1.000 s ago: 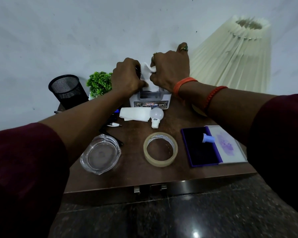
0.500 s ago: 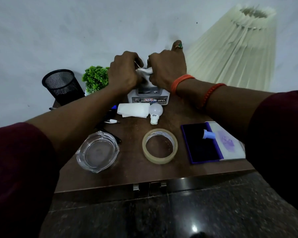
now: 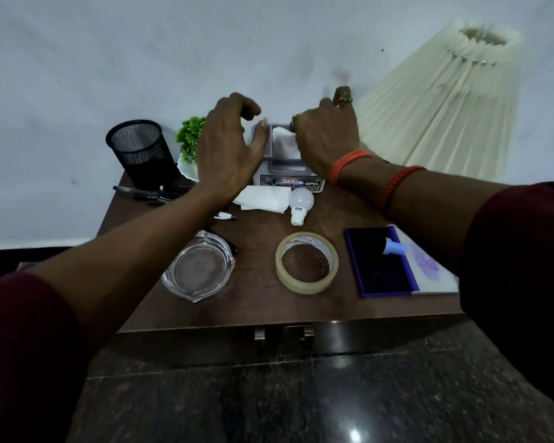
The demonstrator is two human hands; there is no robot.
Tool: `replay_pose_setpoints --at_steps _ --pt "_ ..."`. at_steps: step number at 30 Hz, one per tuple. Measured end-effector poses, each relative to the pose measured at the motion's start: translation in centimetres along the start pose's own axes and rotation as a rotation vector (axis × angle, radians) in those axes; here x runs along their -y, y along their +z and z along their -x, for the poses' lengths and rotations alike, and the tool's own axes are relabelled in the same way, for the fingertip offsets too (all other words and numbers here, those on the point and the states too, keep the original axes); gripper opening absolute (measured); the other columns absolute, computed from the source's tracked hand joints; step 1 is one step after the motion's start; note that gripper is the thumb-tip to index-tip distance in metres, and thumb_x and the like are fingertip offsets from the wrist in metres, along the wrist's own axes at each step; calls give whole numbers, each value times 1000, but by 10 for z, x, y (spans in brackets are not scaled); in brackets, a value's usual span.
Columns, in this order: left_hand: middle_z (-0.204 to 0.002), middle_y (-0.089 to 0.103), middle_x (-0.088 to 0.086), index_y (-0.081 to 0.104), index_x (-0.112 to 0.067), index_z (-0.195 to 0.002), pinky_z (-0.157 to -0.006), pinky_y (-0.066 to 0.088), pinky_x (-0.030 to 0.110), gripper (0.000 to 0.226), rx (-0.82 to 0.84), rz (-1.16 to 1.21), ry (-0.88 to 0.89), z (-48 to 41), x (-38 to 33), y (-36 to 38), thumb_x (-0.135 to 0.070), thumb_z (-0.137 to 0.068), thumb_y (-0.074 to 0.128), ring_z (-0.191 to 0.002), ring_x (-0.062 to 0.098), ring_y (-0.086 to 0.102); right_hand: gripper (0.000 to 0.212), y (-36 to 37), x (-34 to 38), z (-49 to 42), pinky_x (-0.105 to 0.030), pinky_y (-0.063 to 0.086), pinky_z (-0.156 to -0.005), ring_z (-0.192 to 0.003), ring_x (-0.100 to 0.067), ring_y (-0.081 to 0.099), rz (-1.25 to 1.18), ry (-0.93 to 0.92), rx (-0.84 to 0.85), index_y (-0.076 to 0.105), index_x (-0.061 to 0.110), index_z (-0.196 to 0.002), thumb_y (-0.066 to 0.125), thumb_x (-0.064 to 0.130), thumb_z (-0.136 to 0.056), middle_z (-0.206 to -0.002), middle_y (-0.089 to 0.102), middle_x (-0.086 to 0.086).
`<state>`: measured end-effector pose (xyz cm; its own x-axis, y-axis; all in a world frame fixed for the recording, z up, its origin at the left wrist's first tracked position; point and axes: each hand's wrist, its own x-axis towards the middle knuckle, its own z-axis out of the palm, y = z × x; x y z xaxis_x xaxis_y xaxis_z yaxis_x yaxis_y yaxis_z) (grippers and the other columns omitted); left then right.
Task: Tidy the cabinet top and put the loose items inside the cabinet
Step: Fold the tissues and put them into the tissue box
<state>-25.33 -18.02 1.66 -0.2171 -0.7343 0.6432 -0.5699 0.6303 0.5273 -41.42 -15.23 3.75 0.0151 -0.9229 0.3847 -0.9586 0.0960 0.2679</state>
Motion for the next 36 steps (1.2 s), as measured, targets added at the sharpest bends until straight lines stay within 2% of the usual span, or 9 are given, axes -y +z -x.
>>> replay_pose_setpoints --at_steps 4,6,9,13,16,19,23,28,36 --pt "-103 63 1 58 -13 -106 -77 44 28 23 -35 11 -29 20 9 -8 -28 -90 51 -91 18 59 36 -1 7 13 -50 22 -107 -115 -39 50 19 11 -3 64 9 -117 51 8 -83 -115 64 -16" --pt "-99 64 3 58 -12 -105 -78 47 33 22 -28 12 -52 29 14 -13 -26 -88 53 -90 19 60 43 -7 10 23 -49 25 -106 -117 -38 48 -9 16 -24 60 10 -123 52 7 -81 -120 60 -15" --pt "-90 67 1 61 -13 -97 -76 50 36 20 20 -18 -99 37 18 -19 -30 -86 57 -84 21 63 38 -17 15 40 -48 28 -104 -113 -35 52 -77 23 -33 62 15 -120 54 15 -83 -116 64 -11" --pt "-89 74 4 72 -15 -93 -72 50 32 24 228 -149 -178 41 23 -18 -34 -89 58 -86 24 67 29 -21 25 60 -47 31 -104 -109 -33 58 -231 108 63 67 20 -109 57 26 -82 -106 70 -8" --pt "-97 75 8 74 -16 -99 -74 53 36 21 384 -204 -150 43 28 -9 -26 -90 58 -92 27 68 29 -15 29 73 -43 37 -97 -105 -31 60 -270 132 97 67 22 -106 57 29 -80 -104 70 -6" --pt "-100 72 9 72 -19 -102 -72 53 39 23 469 -341 -76 45 30 2 -28 -88 57 -98 31 64 28 -8 29 83 -40 38 -94 -108 -28 60 -297 130 92 68 24 -105 58 30 -80 -107 71 -3" --pt "-106 67 9 64 -15 -105 -75 53 43 23 491 -441 -36 49 30 11 -30 -89 55 -106 32 56 30 -2 26 91 -42 36 -98 -113 -28 57 -329 111 116 66 26 -111 57 36 -84 -112 69 0" --pt "-101 61 21 55 -12 -110 -77 47 44 23 486 -427 -69 52 23 11 -26 -92 56 -110 39 51 30 -2 21 94 -43 33 -101 -111 -27 56 -337 102 101 67 26 -109 56 39 -84 -112 69 0" --pt "-107 66 12 58 -12 -106 -82 46 44 24 531 -439 -72 50 24 5 -31 -91 58 -111 34 49 30 -7 22 95 -42 36 -99 -111 -26 57 -338 91 95 67 26 -109 56 40 -84 -113 69 1"
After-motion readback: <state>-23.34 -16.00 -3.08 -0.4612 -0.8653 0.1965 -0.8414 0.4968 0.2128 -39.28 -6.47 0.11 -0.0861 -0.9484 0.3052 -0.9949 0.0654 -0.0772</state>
